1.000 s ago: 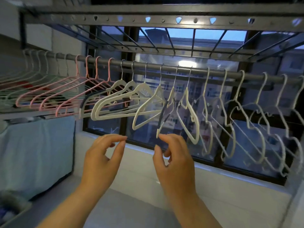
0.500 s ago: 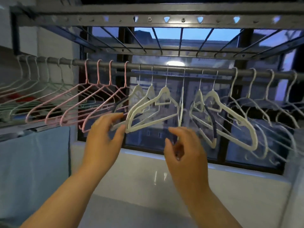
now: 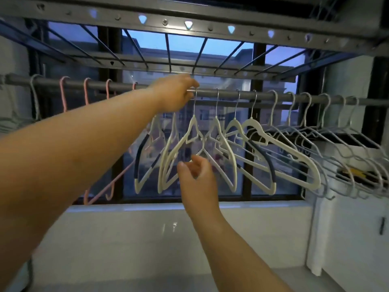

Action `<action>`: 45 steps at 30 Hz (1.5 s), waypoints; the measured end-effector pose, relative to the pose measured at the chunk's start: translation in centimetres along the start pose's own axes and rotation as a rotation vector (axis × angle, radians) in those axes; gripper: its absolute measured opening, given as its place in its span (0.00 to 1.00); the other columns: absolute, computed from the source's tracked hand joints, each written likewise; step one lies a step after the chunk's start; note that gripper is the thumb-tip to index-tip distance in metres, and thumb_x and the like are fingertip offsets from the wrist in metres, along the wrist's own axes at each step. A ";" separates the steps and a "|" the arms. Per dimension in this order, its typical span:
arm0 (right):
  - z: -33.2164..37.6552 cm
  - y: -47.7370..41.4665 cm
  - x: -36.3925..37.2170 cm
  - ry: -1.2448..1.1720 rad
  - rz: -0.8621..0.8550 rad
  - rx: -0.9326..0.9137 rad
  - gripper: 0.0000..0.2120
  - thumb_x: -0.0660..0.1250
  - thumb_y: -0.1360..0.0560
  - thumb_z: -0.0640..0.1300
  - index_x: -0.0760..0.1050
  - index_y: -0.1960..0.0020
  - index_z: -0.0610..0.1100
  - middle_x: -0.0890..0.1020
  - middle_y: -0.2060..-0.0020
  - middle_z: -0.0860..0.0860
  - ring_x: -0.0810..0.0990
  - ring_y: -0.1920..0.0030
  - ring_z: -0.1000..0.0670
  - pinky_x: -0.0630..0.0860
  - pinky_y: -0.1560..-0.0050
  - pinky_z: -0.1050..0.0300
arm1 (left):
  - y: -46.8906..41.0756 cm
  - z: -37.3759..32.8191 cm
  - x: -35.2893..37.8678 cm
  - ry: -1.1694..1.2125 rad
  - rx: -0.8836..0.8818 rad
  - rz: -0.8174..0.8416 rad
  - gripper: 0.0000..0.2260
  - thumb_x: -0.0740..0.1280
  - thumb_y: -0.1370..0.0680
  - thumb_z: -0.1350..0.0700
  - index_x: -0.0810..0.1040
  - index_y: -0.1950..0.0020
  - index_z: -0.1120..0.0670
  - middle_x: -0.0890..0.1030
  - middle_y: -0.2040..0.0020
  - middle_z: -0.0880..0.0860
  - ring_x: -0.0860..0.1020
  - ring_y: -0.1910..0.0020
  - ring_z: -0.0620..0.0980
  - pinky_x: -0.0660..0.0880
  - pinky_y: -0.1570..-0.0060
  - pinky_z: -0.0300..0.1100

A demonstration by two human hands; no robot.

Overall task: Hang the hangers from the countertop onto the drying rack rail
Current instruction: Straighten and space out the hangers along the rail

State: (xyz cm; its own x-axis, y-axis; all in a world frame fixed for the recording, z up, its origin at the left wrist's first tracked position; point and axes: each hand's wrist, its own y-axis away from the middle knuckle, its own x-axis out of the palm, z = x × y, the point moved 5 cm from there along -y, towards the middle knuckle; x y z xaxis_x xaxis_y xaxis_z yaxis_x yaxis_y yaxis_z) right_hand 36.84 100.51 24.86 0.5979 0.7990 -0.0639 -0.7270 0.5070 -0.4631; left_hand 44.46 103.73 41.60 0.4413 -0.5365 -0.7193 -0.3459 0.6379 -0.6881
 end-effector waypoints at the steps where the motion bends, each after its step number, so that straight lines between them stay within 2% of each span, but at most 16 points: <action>1: -0.1 -0.4 0.2 -0.015 0.004 0.037 0.18 0.60 0.22 0.48 0.65 0.34 0.49 0.72 0.56 0.60 0.72 0.43 0.52 0.68 0.46 0.59 | -1.2 0.1 0.4 -0.009 -0.011 0.011 0.20 0.56 0.20 0.55 0.61 0.28 0.52 0.64 0.28 0.54 0.65 0.31 0.56 0.63 0.33 0.51; 4: -0.6 -1.7 0.7 -0.044 -0.008 0.114 0.21 0.61 0.23 0.53 0.64 0.32 0.50 0.72 0.49 0.54 0.70 0.48 0.54 0.67 0.46 0.60 | -4.1 0.2 2.6 -0.057 -0.011 0.075 0.22 0.56 0.20 0.53 0.58 0.26 0.52 0.62 0.27 0.55 0.64 0.30 0.57 0.62 0.32 0.52; 7: -0.8 -2.7 1.4 -0.032 -0.009 0.123 0.27 0.61 0.26 0.58 0.62 0.31 0.50 0.71 0.53 0.56 0.71 0.40 0.51 0.68 0.35 0.52 | -5.9 0.4 4.7 -0.093 0.003 0.135 0.22 0.55 0.20 0.52 0.56 0.26 0.51 0.61 0.26 0.55 0.62 0.29 0.57 0.59 0.31 0.54; 9: -0.8 -3.2 1.8 0.006 0.004 0.127 0.28 0.60 0.27 0.61 0.61 0.31 0.50 0.74 0.49 0.55 0.71 0.37 0.48 0.66 0.33 0.46 | -6.7 0.5 5.2 -0.103 0.004 0.134 0.22 0.55 0.20 0.52 0.56 0.26 0.50 0.62 0.27 0.55 0.62 0.29 0.58 0.57 0.30 0.54; 11: -0.8 -3.6 2.0 0.044 0.012 0.135 0.28 0.60 0.27 0.62 0.60 0.31 0.51 0.76 0.45 0.54 0.70 0.37 0.48 0.65 0.33 0.45 | -7.2 0.7 5.2 -0.074 0.000 0.130 0.20 0.56 0.20 0.53 0.60 0.28 0.50 0.68 0.31 0.57 0.67 0.34 0.58 0.63 0.35 0.51; 13: -0.8 -4.0 1.8 0.058 0.008 0.128 0.28 0.61 0.26 0.60 0.60 0.30 0.51 0.77 0.47 0.55 0.71 0.37 0.48 0.64 0.32 0.45 | -7.5 1.0 5.2 0.013 -0.021 0.137 0.19 0.58 0.20 0.55 0.62 0.29 0.53 0.71 0.34 0.58 0.71 0.38 0.57 0.67 0.39 0.49; 17: -0.4 -4.0 1.4 0.047 0.020 0.083 0.27 0.63 0.27 0.57 0.60 0.31 0.51 0.72 0.62 0.62 0.72 0.39 0.50 0.65 0.32 0.46 | -7.4 1.9 4.7 0.069 -0.080 0.141 0.22 0.59 0.20 0.56 0.59 0.27 0.58 0.67 0.30 0.61 0.67 0.32 0.59 0.63 0.34 0.49; 19: -0.4 -3.8 1.1 0.072 0.013 0.073 0.26 0.63 0.27 0.57 0.61 0.33 0.52 0.74 0.61 0.61 0.74 0.41 0.51 0.65 0.33 0.46 | -7.1 2.1 4.5 0.054 -0.067 0.139 0.18 0.58 0.21 0.57 0.66 0.32 0.61 0.71 0.35 0.63 0.69 0.36 0.60 0.65 0.36 0.50; 23: -0.4 -3.1 0.5 0.151 0.020 0.025 0.22 0.62 0.26 0.53 0.62 0.34 0.53 0.75 0.62 0.61 0.74 0.43 0.52 0.66 0.34 0.47 | -6.8 2.0 4.3 0.074 -0.061 0.107 0.16 0.59 0.21 0.59 0.68 0.34 0.61 0.73 0.38 0.62 0.71 0.39 0.60 0.66 0.38 0.48; 26: -0.2 -2.3 0.0 0.207 0.015 -0.012 0.09 0.62 0.26 0.49 0.67 0.47 0.59 0.71 0.65 0.63 0.73 0.47 0.54 0.67 0.34 0.49 | -6.9 1.9 4.5 0.091 -0.065 0.092 0.16 0.59 0.21 0.59 0.69 0.34 0.62 0.72 0.47 0.59 0.71 0.45 0.56 0.67 0.39 0.49; 28: 0.0 -1.9 0.0 0.251 0.003 -0.050 0.13 0.62 0.25 0.47 0.62 0.62 0.62 0.70 0.66 0.63 0.73 0.50 0.54 0.69 0.36 0.49 | -6.9 2.1 4.7 0.086 -0.072 0.079 0.17 0.60 0.21 0.57 0.69 0.34 0.61 0.72 0.47 0.59 0.72 0.43 0.57 0.67 0.38 0.49; 30: 0.0 -1.7 -0.1 0.282 -0.027 -0.079 0.17 0.61 0.24 0.46 0.59 0.65 0.61 0.70 0.66 0.63 0.75 0.50 0.53 0.70 0.38 0.49 | -6.9 2.1 4.8 0.089 -0.086 0.057 0.19 0.61 0.22 0.55 0.67 0.32 0.59 0.73 0.38 0.60 0.70 0.37 0.59 0.67 0.37 0.49; 35: -0.5 -1.6 -0.7 0.301 -0.042 -0.127 0.10 0.60 0.23 0.43 0.64 0.53 0.58 0.70 0.67 0.62 0.74 0.57 0.54 0.72 0.39 0.49 | -6.9 2.1 4.8 0.118 -0.090 0.034 0.18 0.61 0.22 0.57 0.67 0.32 0.59 0.72 0.35 0.60 0.70 0.36 0.59 0.67 0.37 0.48; 38: -0.6 -1.4 -1.4 0.329 -0.070 -0.143 0.12 0.60 0.22 0.43 0.71 0.40 0.51 0.69 0.67 0.64 0.73 0.63 0.60 0.76 0.48 0.63 | -6.8 2.4 4.7 0.114 -0.088 0.040 0.17 0.61 0.22 0.58 0.69 0.34 0.60 0.73 0.40 0.61 0.72 0.42 0.57 0.68 0.38 0.49; 40: -0.4 -1.2 -1.8 0.368 -0.083 -0.158 0.13 0.59 0.22 0.43 0.71 0.38 0.49 0.68 0.67 0.64 0.71 0.65 0.62 0.73 0.55 0.68 | -6.7 2.4 4.6 0.110 -0.083 0.040 0.16 0.61 0.22 0.58 0.70 0.34 0.60 0.74 0.41 0.61 0.71 0.45 0.56 0.68 0.38 0.50; 45: -0.6 -1.0 -2.4 0.427 -0.124 -0.172 0.13 0.58 0.21 0.43 0.70 0.37 0.50 0.68 0.66 0.63 0.72 0.62 0.59 0.74 0.53 0.64 | -6.6 2.4 4.7 0.101 -0.084 0.043 0.18 0.61 0.22 0.58 0.67 0.31 0.58 0.72 0.35 0.61 0.70 0.36 0.59 0.67 0.37 0.48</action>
State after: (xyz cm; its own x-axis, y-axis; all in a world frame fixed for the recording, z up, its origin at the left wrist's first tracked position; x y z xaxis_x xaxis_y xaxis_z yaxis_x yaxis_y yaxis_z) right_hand 36.33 97.87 24.90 0.7883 0.5131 -0.3396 -0.5962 0.5006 -0.6276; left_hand 50.77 98.35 43.01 0.3404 -0.5655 -0.7512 -0.4323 0.6153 -0.6592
